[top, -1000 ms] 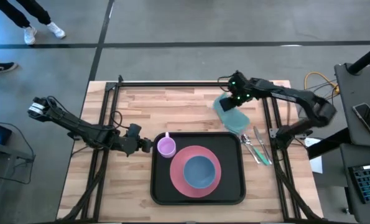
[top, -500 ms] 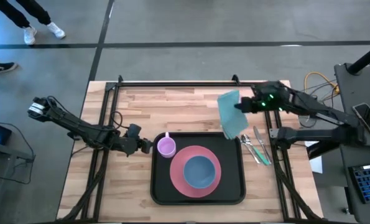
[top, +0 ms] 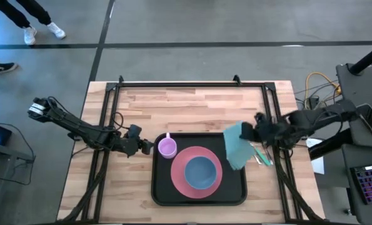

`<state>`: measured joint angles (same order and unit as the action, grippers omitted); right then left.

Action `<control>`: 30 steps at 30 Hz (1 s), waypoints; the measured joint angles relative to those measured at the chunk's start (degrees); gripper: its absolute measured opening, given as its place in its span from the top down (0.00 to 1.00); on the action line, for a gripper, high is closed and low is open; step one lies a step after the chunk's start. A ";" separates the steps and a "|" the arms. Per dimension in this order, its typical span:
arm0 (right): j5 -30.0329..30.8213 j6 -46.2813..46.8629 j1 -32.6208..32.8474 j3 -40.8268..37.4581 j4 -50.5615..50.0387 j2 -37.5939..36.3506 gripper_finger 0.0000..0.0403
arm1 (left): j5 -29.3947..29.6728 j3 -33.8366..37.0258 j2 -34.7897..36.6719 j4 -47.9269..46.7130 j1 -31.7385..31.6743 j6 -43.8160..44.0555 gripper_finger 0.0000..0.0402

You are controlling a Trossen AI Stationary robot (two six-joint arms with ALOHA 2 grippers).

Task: Set up tray
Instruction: Put the green napkin to the right of the light orange plate on the black serving tray

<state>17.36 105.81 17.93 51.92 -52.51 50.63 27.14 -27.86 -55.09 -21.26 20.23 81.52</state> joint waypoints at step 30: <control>-3.22 24.60 11.10 -21.69 21.42 20.28 0.89 | -0.46 0.59 -0.01 -0.84 0.00 -2.19 0.59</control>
<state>14.14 130.41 29.03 30.23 -31.09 70.90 26.68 -27.27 -55.10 -22.10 20.23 79.33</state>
